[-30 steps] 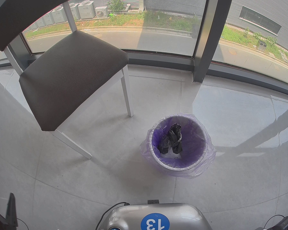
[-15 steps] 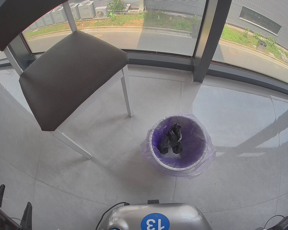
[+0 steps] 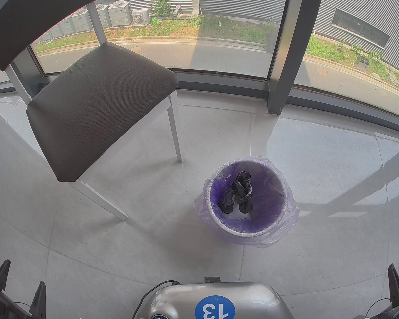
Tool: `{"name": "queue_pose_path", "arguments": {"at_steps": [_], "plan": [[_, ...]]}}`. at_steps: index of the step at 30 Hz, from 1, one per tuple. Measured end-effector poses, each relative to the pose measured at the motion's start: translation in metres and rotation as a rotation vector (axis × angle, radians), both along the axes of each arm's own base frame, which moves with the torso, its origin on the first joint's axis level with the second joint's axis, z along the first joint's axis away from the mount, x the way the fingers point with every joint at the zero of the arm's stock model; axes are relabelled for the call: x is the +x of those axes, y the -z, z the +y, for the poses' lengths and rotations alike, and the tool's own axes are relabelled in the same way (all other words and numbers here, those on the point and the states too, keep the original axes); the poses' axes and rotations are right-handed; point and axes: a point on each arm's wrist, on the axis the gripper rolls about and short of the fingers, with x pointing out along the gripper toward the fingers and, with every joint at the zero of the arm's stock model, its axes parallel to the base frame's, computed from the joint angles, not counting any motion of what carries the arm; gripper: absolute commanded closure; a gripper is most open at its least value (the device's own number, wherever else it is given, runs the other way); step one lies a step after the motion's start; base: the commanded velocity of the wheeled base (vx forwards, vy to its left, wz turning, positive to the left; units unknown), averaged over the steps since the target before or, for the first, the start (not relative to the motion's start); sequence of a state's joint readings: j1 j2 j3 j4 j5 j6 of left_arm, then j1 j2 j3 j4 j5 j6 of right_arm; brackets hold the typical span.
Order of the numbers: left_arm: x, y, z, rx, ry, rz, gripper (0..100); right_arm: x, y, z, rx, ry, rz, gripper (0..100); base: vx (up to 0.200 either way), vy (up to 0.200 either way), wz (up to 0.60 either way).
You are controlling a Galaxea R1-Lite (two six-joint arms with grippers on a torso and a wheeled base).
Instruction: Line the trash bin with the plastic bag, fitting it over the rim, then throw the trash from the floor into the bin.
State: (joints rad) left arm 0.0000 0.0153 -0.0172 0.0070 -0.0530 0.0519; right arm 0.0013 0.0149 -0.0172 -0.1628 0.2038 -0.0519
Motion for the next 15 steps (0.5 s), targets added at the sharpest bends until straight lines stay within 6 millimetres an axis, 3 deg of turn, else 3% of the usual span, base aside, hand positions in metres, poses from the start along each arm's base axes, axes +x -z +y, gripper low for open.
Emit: {"name": "queue_pose_path", "arguments": {"at_steps": [15], "plan": [[0.0000, 0.0002, 0.0002, -0.025, -0.010, 0.004, 0, 0.0012, 0.0080, -0.0009, 0.019, 0.038, 0.083, 0, 0.000, 0.000, 0.00]]}}
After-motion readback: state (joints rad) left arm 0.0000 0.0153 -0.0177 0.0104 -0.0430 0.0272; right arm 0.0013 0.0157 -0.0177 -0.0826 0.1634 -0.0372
